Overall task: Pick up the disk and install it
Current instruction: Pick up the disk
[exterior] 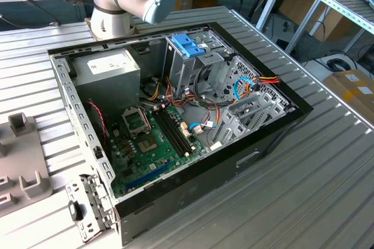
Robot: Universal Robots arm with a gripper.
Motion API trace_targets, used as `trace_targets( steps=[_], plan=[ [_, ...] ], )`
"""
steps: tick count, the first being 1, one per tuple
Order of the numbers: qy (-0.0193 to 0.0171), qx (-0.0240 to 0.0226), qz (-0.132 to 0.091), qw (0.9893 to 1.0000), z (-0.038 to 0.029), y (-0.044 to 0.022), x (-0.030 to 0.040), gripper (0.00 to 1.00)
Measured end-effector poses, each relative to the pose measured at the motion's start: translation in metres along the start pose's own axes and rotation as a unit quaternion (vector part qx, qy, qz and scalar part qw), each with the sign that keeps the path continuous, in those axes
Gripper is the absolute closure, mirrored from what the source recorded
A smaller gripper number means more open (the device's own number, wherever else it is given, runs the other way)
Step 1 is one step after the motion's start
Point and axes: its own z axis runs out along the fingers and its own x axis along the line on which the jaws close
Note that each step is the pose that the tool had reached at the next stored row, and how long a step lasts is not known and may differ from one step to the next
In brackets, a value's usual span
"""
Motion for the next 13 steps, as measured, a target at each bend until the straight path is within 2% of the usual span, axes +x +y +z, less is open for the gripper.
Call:
trace_targets(
  steps=[13],
  plan=[
    [0.0000,0.0000,0.000,1.0000,0.0020,0.0018,0.0000,0.33]
  ],
)
